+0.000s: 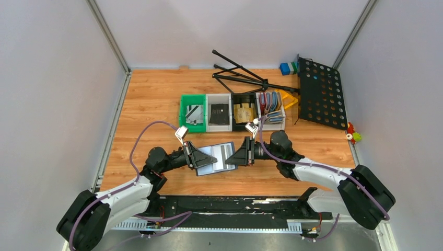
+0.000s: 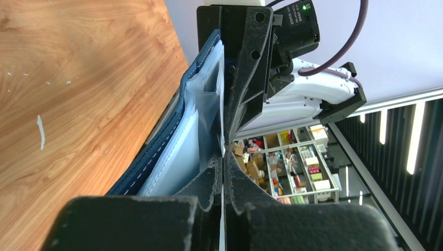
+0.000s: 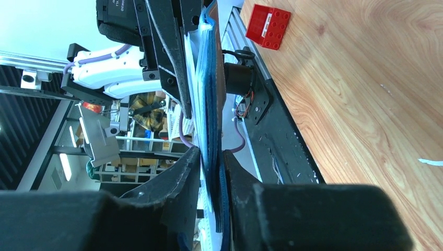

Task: Take the credit cards out of the card holder
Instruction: Remove the credit card from the card holder.

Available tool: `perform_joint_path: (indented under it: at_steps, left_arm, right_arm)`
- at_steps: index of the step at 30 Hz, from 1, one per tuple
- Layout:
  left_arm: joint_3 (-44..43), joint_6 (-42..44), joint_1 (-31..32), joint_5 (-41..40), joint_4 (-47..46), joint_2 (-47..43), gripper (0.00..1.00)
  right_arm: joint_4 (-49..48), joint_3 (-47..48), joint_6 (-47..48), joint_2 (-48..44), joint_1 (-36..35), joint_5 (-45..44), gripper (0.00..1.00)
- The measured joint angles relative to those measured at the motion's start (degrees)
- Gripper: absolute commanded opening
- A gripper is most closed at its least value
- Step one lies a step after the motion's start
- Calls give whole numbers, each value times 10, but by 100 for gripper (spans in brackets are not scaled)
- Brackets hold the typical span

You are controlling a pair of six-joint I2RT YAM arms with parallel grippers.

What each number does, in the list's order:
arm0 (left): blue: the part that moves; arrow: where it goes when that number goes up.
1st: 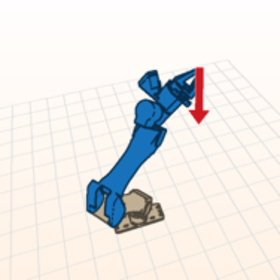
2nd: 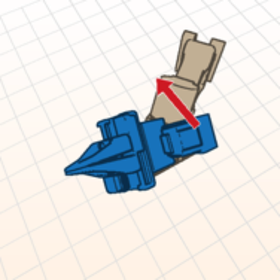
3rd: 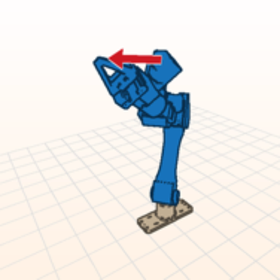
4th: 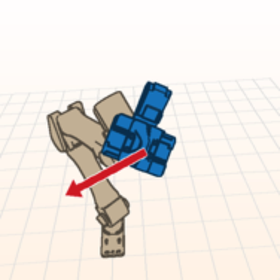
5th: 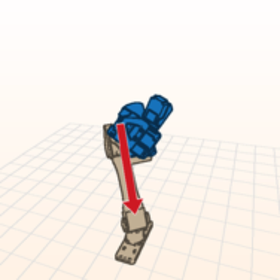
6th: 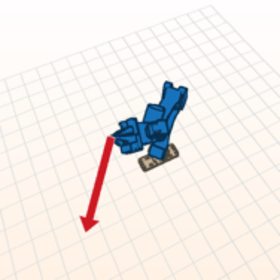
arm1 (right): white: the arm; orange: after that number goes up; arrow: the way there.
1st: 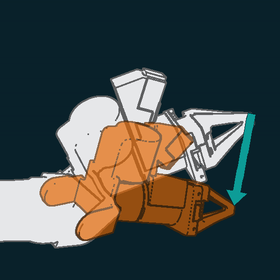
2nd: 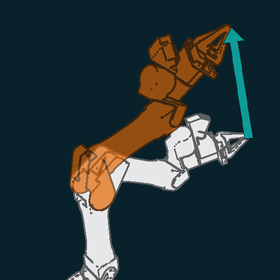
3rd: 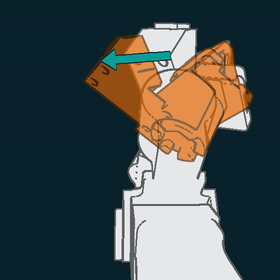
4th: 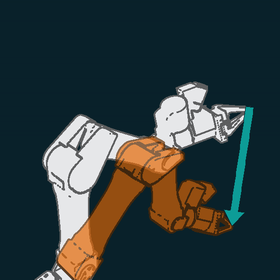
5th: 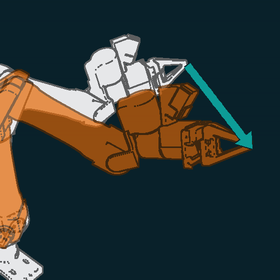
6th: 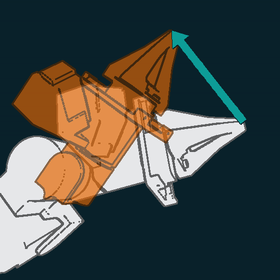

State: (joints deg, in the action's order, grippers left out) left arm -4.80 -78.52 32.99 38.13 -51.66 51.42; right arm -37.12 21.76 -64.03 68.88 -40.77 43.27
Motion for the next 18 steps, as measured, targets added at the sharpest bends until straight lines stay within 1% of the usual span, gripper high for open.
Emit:
perform_joint_path:
  at_steps: [3, 10, 14, 18]
  left_arm:
    - [0, 0, 0, 1, 0, 0, 0]
    - [5, 1, -8, 6, 6, -3, 0]
    - [6, 5, -16, 8, 18, -12, 0]
    - [6, 11, -17, 10, 31, -19, 0]
  right_arm:
    - [-7, -2, -4, 3, 0, 1, 13]
    - [-23, -17, -15, 3, 11, 4, 6]
    - [-23, -24, -16, -4, 21, 4, 3]
    - [-23, -29, -16, -15, 24, 5, 2]
